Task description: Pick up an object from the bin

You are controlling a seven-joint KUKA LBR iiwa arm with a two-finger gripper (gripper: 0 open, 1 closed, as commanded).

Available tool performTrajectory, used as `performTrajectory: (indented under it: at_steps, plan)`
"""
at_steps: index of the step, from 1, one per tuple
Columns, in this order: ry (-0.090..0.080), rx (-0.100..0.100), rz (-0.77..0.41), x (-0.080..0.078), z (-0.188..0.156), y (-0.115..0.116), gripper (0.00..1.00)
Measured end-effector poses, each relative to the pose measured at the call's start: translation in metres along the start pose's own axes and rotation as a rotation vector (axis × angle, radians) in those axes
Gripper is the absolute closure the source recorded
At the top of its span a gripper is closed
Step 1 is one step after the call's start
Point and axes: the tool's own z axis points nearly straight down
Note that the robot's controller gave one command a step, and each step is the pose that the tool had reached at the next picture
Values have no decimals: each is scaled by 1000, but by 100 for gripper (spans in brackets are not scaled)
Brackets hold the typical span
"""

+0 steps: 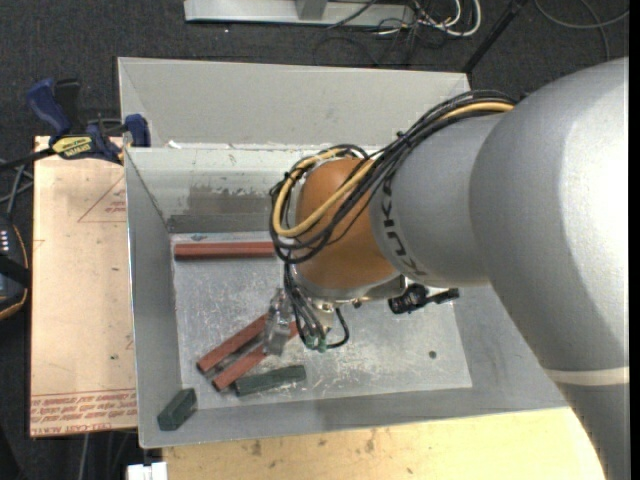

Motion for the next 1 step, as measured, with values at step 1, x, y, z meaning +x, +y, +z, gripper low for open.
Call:
performTrajectory:
  at_steps: [1]
  plan:
    - [-3,-1,55,44,-92,50,0]
